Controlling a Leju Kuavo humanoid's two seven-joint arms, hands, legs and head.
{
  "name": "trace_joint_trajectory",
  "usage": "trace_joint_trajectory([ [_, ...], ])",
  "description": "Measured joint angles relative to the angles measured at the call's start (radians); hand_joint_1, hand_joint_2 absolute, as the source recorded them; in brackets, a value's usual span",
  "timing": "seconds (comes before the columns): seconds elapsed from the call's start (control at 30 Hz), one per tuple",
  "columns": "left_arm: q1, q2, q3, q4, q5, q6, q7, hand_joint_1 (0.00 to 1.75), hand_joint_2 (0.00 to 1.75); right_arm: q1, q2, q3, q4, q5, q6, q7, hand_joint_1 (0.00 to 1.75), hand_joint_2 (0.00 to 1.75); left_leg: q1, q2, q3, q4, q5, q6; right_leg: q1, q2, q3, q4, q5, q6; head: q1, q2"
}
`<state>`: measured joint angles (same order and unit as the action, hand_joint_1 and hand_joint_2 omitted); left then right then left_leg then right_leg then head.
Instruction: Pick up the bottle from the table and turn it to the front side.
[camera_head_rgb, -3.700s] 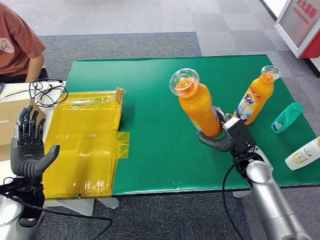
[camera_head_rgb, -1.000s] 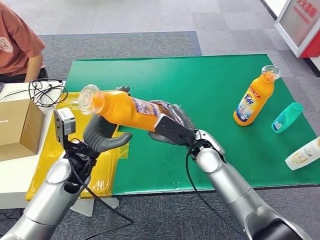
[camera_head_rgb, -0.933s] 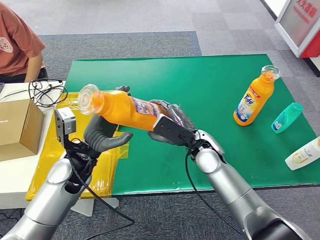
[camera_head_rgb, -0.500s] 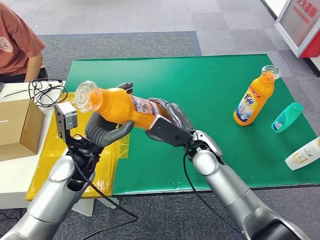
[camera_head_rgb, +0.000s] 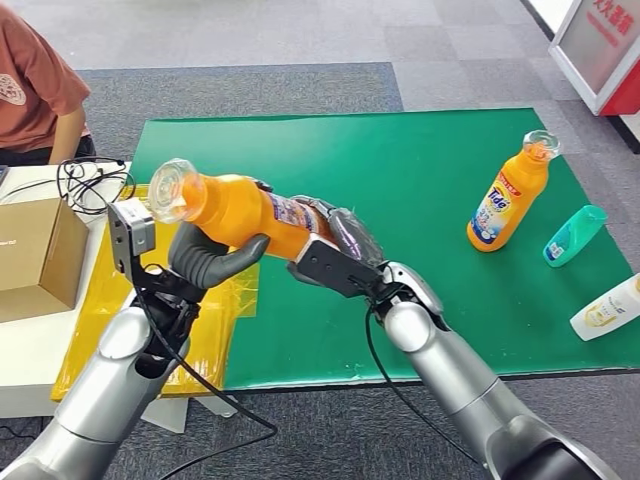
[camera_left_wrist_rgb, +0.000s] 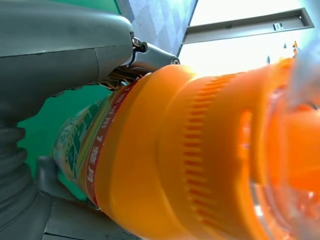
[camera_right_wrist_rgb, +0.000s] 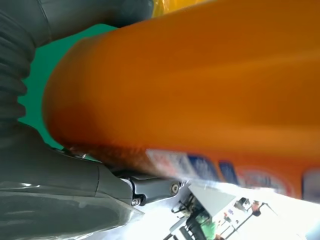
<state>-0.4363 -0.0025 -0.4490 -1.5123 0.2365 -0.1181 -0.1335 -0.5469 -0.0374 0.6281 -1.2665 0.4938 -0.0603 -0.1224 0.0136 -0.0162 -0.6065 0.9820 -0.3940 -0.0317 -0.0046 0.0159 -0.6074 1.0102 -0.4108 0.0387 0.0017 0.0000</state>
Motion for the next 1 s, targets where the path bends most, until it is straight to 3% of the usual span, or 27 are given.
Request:
trace_joint_trajectory([
  [0.37,-0.006,0.019,-0.014,-0.021,-0.076,0.027,0.002,1.75,1.75,0.016,-0.001,-0.002,0.002,-0.016,-0.033,0.012,0.0,1.75,0.0,0.0,0.0,0.0,0.0,0.0,0.0,0.0,0.0,0.0,0.0,0.0,0.0,0.0],
  [0.77,0.01,0.171,0.046,-0.156,-0.596,0.099,0.072,1.75,1.75,0.116,-0.05,-0.202,-0.039,0.02,-0.062,0.055,0.0,1.75,0.0,0.0,0.0,0.0,0.0,0.0,0.0,0.0,-0.001,0.0,0.0,0.0,0.0,0.0],
  [1.0,0.024,0.26,0.077,-0.253,-1.034,0.172,0.169,1.75,1.75,0.181,-0.056,-0.301,-0.106,0.086,-0.041,0.077,0.0,1.75,0.0,0.0,-0.001,0.0,0.0,0.0,0.0,0.0,-0.001,0.0,0.0,0.0,0.0,0.0],
])
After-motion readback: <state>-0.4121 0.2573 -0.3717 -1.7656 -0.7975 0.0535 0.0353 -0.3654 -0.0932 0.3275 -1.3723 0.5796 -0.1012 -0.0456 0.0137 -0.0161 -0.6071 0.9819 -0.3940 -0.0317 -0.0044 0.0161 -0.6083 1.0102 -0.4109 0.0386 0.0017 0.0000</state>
